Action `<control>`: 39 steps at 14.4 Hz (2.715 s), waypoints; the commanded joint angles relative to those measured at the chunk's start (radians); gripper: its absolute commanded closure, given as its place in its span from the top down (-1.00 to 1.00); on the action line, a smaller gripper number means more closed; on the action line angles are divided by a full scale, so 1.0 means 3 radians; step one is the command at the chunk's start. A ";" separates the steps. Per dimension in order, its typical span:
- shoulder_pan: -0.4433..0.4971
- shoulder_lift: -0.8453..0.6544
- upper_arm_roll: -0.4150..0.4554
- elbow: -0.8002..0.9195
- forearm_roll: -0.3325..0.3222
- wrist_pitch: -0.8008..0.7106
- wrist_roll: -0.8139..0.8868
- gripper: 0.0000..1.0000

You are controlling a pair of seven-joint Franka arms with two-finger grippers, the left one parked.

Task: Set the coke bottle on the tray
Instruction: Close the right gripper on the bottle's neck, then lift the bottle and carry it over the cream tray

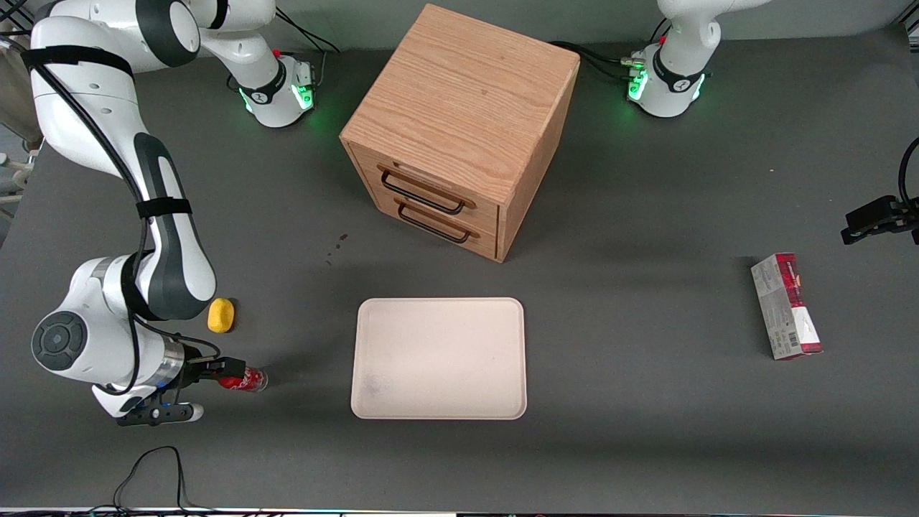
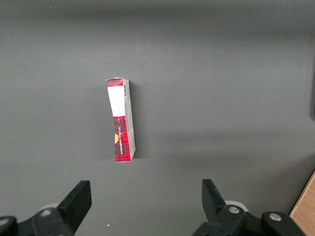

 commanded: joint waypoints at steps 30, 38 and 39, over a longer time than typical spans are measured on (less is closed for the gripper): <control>0.0607 -0.0917 -0.0016 0.1127 -0.0057 -0.2084 0.0017 -1.00; 0.1212 -0.0570 -0.0011 0.1183 -0.0057 -0.1517 0.1025 -1.00; 0.1212 -0.0422 -0.0011 0.1274 -0.0057 -0.1435 0.1025 -1.00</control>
